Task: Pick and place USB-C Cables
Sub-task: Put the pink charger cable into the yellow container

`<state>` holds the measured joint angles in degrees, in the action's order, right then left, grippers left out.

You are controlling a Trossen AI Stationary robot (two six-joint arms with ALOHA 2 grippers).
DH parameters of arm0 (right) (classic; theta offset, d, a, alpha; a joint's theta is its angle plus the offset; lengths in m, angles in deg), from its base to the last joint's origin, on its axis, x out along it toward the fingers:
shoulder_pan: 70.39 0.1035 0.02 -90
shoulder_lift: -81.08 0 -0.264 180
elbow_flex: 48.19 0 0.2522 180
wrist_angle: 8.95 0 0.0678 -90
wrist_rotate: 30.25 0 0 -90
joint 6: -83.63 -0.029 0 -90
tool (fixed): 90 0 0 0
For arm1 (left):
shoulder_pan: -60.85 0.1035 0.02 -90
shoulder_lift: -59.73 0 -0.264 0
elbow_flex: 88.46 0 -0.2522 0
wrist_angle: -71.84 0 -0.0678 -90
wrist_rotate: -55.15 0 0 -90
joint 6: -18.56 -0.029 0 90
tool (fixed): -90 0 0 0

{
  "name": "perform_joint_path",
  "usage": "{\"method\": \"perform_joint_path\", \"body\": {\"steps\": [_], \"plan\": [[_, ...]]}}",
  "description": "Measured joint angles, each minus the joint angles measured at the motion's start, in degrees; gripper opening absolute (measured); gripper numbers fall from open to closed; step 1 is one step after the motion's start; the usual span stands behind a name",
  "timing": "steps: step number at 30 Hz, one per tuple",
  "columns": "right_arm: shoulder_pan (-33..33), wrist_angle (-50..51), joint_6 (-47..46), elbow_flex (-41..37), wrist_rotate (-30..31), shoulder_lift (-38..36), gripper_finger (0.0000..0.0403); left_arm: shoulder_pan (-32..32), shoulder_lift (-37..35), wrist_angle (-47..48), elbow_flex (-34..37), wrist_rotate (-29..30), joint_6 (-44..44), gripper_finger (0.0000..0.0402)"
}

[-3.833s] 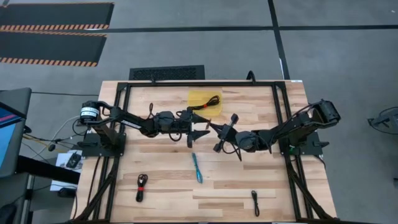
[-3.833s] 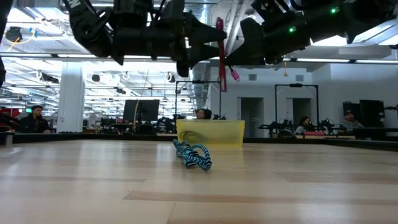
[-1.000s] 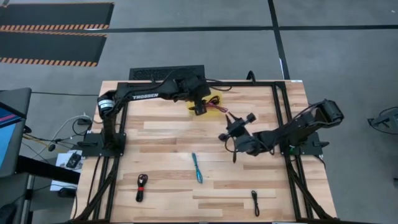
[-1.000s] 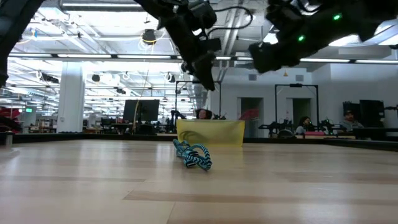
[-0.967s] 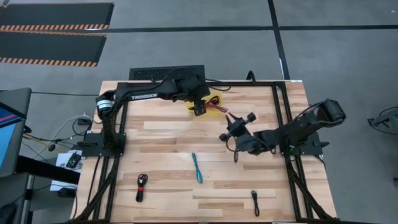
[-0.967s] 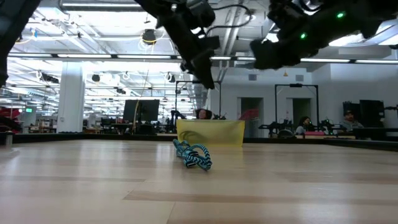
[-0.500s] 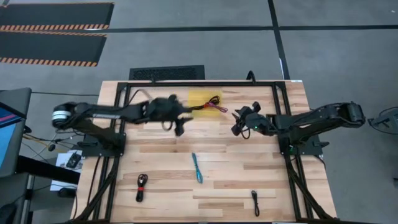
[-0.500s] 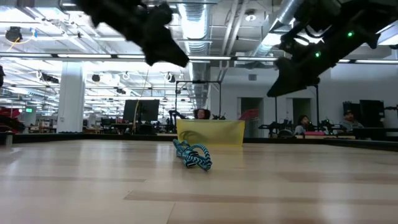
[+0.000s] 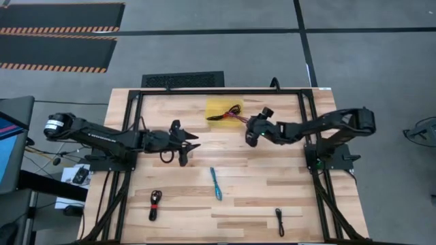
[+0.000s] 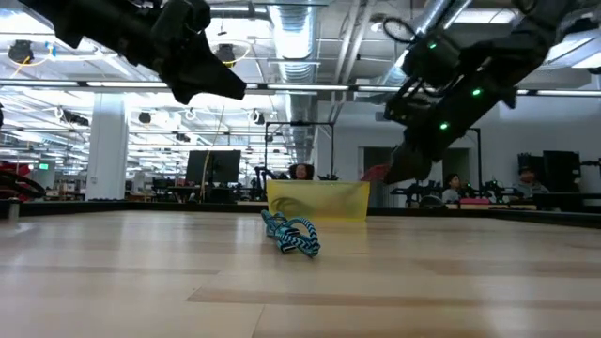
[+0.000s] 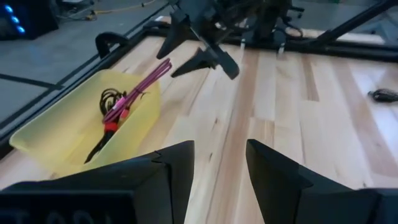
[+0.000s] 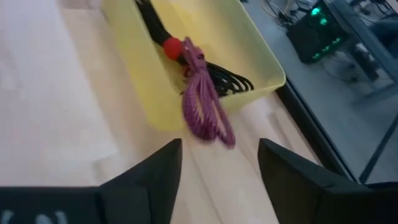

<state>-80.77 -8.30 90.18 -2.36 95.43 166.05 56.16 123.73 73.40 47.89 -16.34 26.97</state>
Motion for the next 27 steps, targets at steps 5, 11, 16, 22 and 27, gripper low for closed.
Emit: {"method": "perform_joint_path", "body": {"steps": [5, 11, 16, 22, 27], "plan": [[-1.1, 0.1, 0.9, 2.0, 0.1, 2.1, 0.0162, -0.6, 0.2, 0.5, 0.0, 2.1, 0.0, 0.0137], [0.4, 0.7, 2.5, 2.7, -0.1, 1.0, 0.0068, -0.6, 0.2, 2.2, 0.0, 4.3, 1.4, 0.0137], [1.7, 0.5, 3.1, 2.7, -2.9, -2.1, 0.0011, -0.6, 0.2, 2.3, 0.0, 4.8, 1.9, 0.0137], [-1.0, -5.2, 2.1, 2.7, -9.7, -4.2, 0.0008, -0.6, 0.2, 1.7, 0.0, 6.0, 2.1, 0.0137], [-4.4, -13.1, 0.6, 2.7, -17.3, -4.2, 0.0006, -0.6, 0.2, 1.7, 0.0, 6.2, 2.4, 0.0137]]}}
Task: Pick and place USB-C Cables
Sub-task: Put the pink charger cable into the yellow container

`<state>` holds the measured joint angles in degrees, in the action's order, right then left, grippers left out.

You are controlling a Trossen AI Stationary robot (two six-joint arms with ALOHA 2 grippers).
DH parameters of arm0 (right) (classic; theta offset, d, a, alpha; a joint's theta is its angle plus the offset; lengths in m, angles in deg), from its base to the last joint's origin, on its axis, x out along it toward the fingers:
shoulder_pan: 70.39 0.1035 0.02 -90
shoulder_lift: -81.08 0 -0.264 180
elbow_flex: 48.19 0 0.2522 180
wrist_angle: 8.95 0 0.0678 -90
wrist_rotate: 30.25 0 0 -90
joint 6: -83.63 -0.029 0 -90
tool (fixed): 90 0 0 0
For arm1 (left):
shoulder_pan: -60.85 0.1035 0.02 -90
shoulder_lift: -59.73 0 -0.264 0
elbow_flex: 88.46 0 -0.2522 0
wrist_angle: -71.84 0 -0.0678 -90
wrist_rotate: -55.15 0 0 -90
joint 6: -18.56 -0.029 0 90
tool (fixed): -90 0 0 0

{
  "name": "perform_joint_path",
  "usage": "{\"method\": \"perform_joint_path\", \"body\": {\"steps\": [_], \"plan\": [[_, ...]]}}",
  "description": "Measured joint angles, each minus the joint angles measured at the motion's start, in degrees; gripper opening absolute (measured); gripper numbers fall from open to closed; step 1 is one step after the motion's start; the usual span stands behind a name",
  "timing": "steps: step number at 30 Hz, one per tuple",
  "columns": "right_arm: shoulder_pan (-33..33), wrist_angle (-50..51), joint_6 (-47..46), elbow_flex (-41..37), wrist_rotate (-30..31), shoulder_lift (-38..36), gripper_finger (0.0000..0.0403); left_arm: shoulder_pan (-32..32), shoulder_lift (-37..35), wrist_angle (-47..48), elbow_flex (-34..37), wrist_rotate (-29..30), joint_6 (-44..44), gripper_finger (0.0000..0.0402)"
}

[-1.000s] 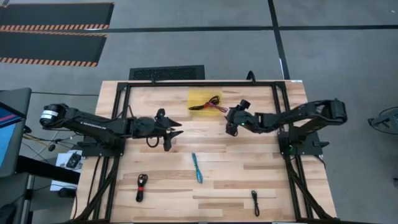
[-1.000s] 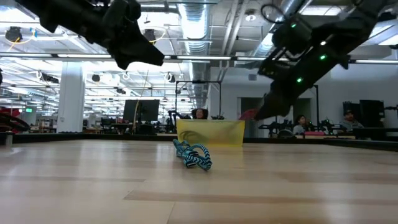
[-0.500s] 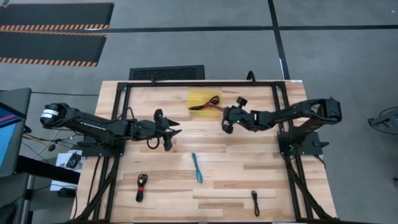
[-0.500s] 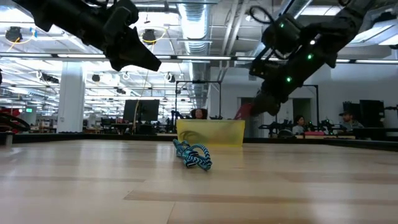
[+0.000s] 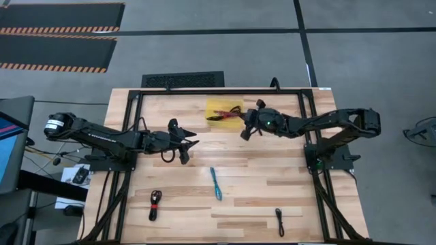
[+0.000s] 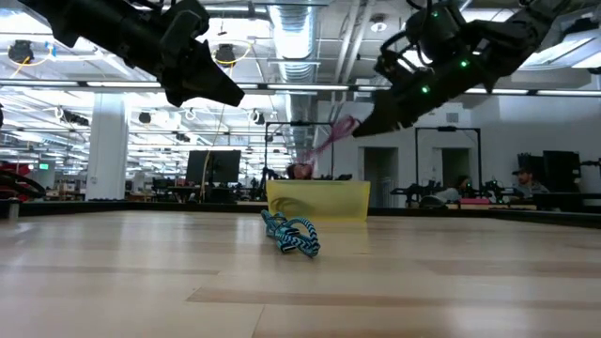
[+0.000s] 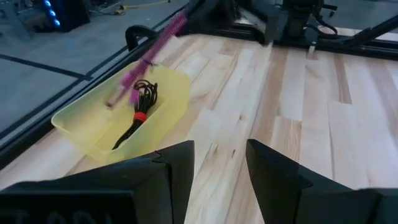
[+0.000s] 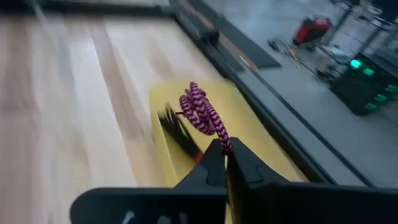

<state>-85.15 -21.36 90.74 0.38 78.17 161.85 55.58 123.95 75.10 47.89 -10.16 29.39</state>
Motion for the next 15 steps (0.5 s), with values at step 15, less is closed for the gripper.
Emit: {"method": "perform_joint_path", "body": {"steps": [15], "plan": [[-7.2, -4.0, -5.3, 8.5, -11.1, 12.7, 0.0016, 0.0, 0.0, -0.1, 0.0, -0.2, 0.8, 0.0137]]}}
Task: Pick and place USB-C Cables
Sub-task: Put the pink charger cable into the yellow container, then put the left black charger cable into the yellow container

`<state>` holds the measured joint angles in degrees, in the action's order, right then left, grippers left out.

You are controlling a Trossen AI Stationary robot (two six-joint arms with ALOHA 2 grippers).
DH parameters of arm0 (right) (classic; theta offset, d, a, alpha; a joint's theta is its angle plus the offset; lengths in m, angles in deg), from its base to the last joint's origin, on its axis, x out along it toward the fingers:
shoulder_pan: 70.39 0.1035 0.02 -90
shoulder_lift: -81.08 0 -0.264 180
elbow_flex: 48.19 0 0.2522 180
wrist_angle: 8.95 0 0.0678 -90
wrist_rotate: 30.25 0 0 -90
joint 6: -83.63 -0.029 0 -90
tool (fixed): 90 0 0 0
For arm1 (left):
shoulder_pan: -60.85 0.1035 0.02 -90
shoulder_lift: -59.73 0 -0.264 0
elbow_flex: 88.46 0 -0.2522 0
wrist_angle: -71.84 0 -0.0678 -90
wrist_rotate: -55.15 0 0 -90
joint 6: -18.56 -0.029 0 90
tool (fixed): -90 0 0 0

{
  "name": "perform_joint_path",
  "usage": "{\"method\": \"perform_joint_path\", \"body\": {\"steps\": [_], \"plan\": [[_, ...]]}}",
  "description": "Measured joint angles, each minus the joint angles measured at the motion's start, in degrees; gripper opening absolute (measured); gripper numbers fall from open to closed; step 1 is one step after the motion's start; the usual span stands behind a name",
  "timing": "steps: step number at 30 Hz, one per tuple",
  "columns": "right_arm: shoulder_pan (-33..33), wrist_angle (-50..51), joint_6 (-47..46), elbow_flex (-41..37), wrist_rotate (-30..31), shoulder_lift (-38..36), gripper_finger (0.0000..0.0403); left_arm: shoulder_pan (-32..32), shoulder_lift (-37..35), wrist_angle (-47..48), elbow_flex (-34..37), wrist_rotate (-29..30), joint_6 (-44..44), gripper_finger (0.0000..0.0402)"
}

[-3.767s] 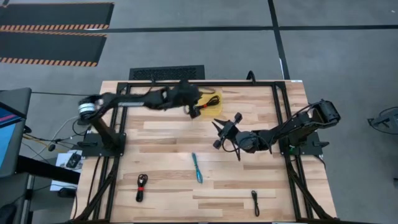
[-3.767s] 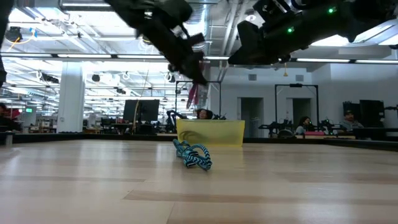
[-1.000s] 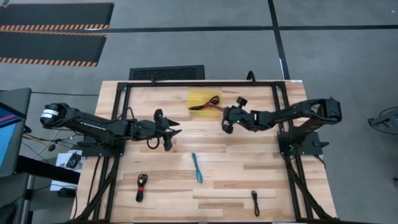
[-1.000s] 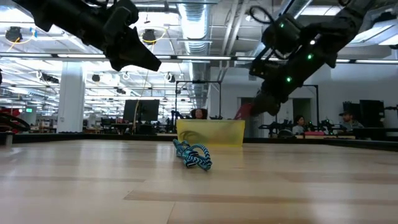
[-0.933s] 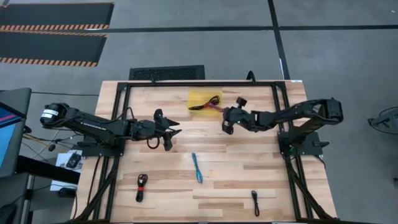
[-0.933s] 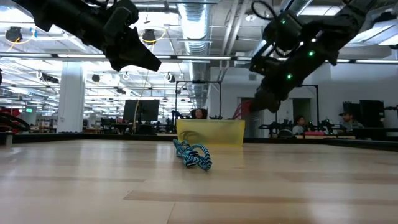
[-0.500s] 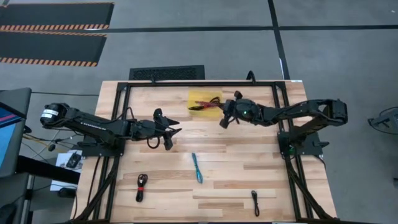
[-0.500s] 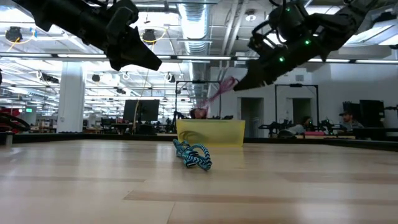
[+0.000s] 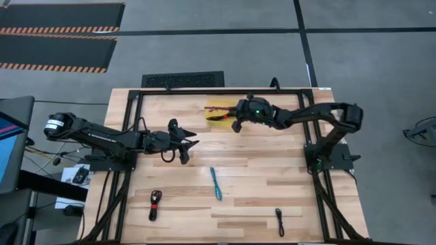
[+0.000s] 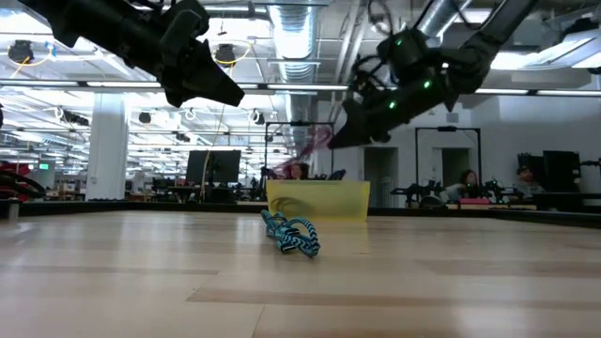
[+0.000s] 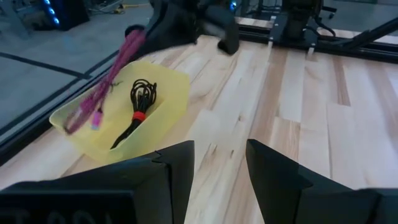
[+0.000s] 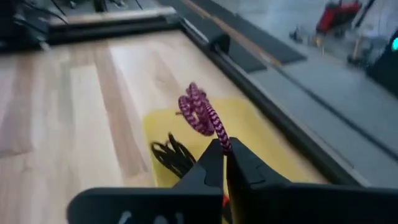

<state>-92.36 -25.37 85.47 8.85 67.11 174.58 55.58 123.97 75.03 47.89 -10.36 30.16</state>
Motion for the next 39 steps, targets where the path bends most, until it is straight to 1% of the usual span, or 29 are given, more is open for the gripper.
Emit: {"method": "perform_joint_path", "body": {"steps": [2, 6, 13, 15, 17, 19, 20, 26, 30, 32, 35, 39], "plan": [[-0.7, 1.9, -2.1, 0.7, 0.0, 1.6, 0.0034, 0.0, 0.0, 0.4, 0.0, -0.1, 0.3, 0.0137], [-2.0, 7.6, -4.6, 1.8, 0.2, 2.2, 0.0087, -0.5, 0.0, 1.5, 0.0, -0.1, 1.1, 0.0137], [-3.8, 15.8, -7.1, 2.0, 0.7, -1.0, 0.0182, -0.6, 0.0, 1.6, 0.0, 0.1, 1.2, 0.0137], [-4.0, 18.8, -8.6, 2.0, 4.4, -2.7, 0.0200, -0.6, 0.0, 1.6, 0.0, 0.1, 1.6, 0.0137], [-3.9, 21.8, -9.4, 2.0, 10.3, -4.5, 0.0210, -0.6, 0.0, 1.6, 0.0, 0.1, 1.7, 0.0137], [-3.5, 23.7, -9.4, 2.0, 15.0, -6.4, 0.0213, -0.6, 0.0, 1.6, 0.0, 0.1, 1.7, 0.0137], [-3.3, 23.8, -9.4, 2.0, 16.3, -7.2, 0.0213, -0.6, 0.0, 1.6, 0.0, 0.1, 1.7, 0.0137], [0.1, 23.7, -9.0, 2.0, 15.1, -9.7, 0.0193, -0.6, 0.0, 1.6, 0.0, 0.2, 1.8, 0.0137], [2.4, 23.9, -9.0, 2.0, 15.1, -9.8, 0.0174, -0.6, 0.0, 2.9, 0.0, 0.2, 4.1, 0.0137], [3.7, 24.3, -9.6, 2.0, 15.1, -9.8, 0.0165, -0.6, 0.0, 5.2, -0.1, -0.4, 6.0, 0.0137], [6.5, 26.8, -11.9, 2.0, 15.1, -9.8, 0.0152, -0.6, -0.4, 12.8, -0.1, -4.6, 11.7, 0.0137], [11.9, 28.6, -15.3, 1.3, 15.7, -9.9, 0.0136, -2.2, -1.3, 25.8, -0.1, -14.8, 25.4, 0.0137]]}}
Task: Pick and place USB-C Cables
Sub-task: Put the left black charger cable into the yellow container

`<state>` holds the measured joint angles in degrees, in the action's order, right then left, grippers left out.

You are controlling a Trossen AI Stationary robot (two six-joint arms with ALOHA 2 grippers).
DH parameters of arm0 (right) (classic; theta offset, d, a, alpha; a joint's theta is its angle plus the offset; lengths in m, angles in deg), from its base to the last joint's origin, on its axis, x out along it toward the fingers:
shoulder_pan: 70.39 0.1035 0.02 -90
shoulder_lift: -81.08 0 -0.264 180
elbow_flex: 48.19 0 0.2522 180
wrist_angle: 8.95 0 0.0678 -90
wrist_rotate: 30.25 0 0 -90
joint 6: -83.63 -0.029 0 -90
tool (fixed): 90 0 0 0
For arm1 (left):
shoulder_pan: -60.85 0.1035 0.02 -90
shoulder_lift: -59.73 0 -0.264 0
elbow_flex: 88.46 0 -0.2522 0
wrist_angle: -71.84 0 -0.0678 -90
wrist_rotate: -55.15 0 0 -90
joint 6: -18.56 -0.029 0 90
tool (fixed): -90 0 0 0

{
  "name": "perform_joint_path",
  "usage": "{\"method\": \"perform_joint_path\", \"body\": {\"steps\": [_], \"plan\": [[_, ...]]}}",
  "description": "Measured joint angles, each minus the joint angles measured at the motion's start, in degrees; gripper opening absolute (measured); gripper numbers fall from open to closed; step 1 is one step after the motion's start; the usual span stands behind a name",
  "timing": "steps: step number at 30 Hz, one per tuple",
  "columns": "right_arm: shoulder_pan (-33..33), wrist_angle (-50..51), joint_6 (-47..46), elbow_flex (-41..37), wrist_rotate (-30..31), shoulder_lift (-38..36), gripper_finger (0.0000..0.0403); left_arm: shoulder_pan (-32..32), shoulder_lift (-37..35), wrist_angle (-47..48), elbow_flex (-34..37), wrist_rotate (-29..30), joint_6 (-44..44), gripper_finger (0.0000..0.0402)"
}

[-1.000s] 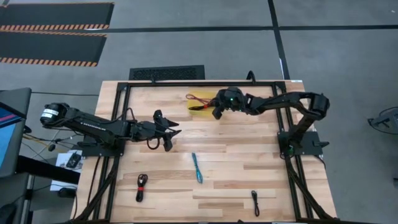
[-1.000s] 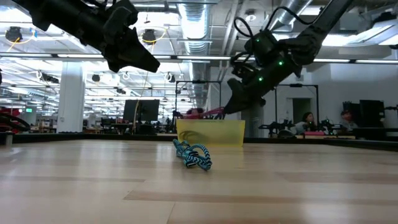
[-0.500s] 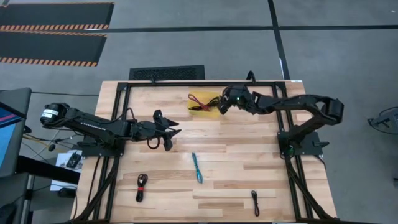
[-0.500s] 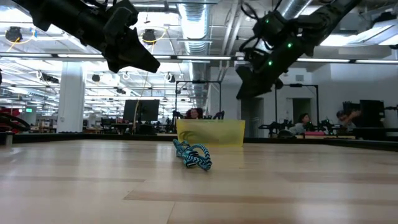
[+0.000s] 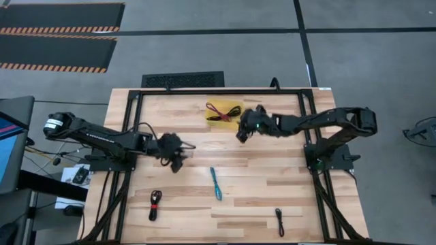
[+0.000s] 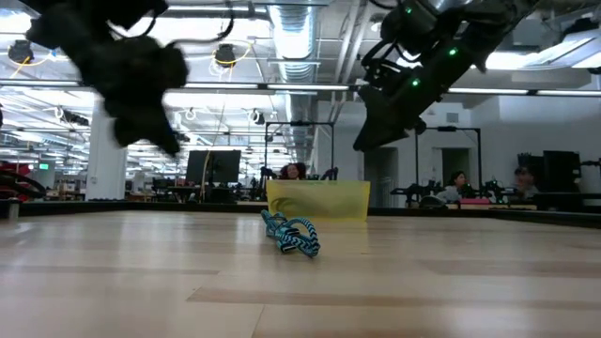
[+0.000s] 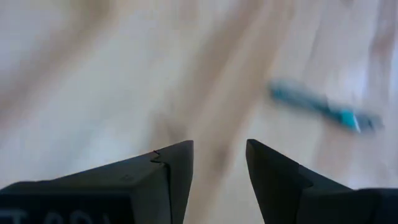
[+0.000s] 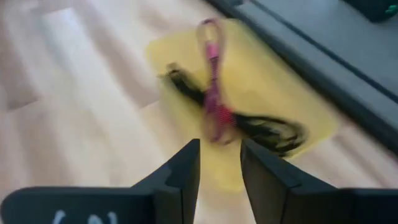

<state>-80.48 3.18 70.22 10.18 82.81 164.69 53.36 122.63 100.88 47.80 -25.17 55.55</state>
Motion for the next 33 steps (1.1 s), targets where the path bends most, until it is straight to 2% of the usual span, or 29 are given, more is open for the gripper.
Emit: {"method": "perform_joint_path", "body": {"steps": [5, 8, 10, 14, 16, 20, 24, 29, 33], "plan": [[6.5, 0.4, -2.1, -1.1, 6.4, 0.2, 0.0123, -8.9, 0.0, 8.9, -0.1, -10.4, 18.8, 0.0137], [8.6, 0.3, -1.8, -1.1, 11.4, 0.1, 0.0121, -16.3, 0.0, 11.4, -2.1, -13.2, 29.3, 0.0137], [9.1, 0.1, -1.8, -1.1, 12.5, 0.1, 0.0122, -21.1, 0.0, 13.4, -4.7, -13.4, 35.5, 0.0137], [9.1, 0.8, -3.5, -1.1, 12.2, 0.1, 0.0127, -30.7, 0.0, 18.3, -8.7, -8.0, 47.5, 0.0137], [9.3, 1.6, -5.9, -1.1, 11.9, 0.1, 0.0133, -35.2, 0.1, 19.3, -8.8, -6.1, 54.9, 0.0137], [10.8, 2.5, -8.2, -1.1, 11.5, 0.1, 0.0155, -42.1, 3.8, 19.9, -8.2, -6.0, 69.0, 0.0143], [12.8, 2.5, -9.2, -1.1, 11.5, 0.1, 0.0187, -45.2, 8.7, 19.4, -8.2, -6.9, 74.9, 0.0164], [14.4, 2.8, -11.6, -1.0, 11.3, 0.1, 0.0223, -45.4, 13.7, 19.0, -8.2, -7.5, 81.9, 0.0211], [15.1, 4.3, -12.2, -1.0, 11.3, 0.2, 0.0234, -44.7, 17.2, 15.9, -8.2, -7.8, 81.8, 0.0253]]}}
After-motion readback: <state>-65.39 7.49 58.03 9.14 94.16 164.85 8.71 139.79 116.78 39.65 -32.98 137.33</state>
